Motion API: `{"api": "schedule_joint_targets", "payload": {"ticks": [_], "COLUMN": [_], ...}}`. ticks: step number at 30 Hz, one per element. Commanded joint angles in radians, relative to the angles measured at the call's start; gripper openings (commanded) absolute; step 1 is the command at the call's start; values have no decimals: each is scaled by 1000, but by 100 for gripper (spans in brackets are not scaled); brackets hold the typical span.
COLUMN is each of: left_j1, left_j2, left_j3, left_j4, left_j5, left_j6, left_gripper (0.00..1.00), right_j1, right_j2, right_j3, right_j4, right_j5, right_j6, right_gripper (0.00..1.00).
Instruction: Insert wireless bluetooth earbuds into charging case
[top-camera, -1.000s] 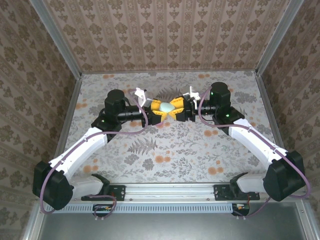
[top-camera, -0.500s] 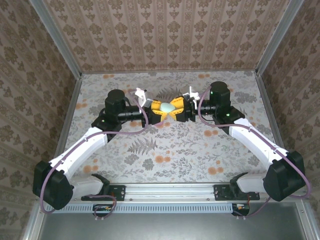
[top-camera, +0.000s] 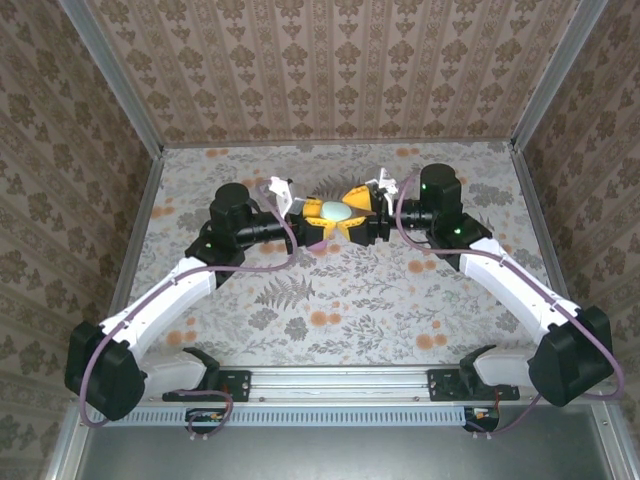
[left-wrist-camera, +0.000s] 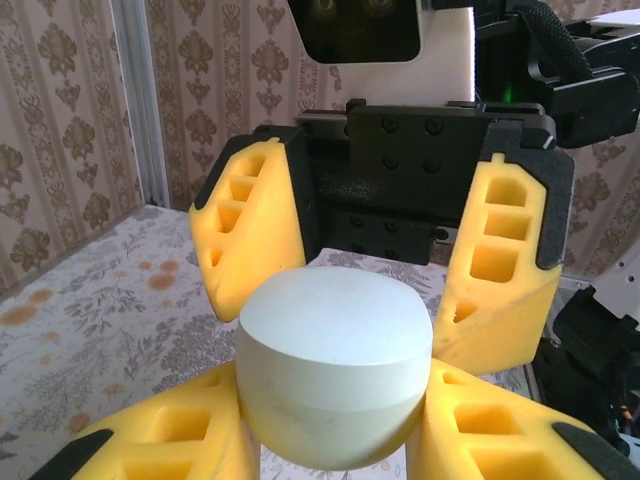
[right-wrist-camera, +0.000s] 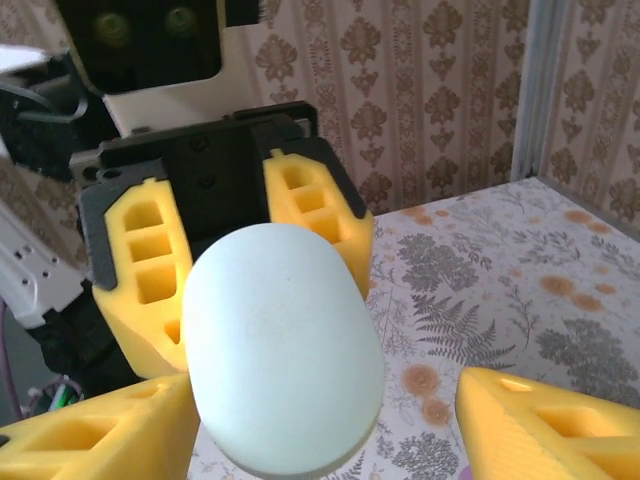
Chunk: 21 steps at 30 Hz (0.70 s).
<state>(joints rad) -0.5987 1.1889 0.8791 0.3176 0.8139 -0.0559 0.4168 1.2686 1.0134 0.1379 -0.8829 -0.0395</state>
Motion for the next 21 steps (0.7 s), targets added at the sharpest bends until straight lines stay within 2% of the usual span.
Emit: {"api": "schedule_joint_targets", "payload": {"ticks": [1,6,11,14,16,21], "left_j1": [-16,-24,-28,-34,-36,-39], "left_j2": [-29,-41,-39,-40,-41,-40], "left_j3": [-38,-70,-78,-97,-105,-109], "left_j4": [129,185,214,246,264,282], "left_j5": [-79,-149,-161,-199,-211,-219], "left_j6": [-34,-17,-4,-1,-1,-9], "left_gripper": [35,35,36,36,36,36], "right_j1": [2,1,0,-1,0,2], "right_j2": [-41,-57,-75,-71,-76,-84], "right_j3": [7,42,77,95,87,93], "right_j4": [32,-6,-117,-134,-111,-176], "right_j5": [39,3,158,163,131,148], "right_j6": [147,300,498,609,641,596], "right_gripper": [71,72,70,68,67,66]}}
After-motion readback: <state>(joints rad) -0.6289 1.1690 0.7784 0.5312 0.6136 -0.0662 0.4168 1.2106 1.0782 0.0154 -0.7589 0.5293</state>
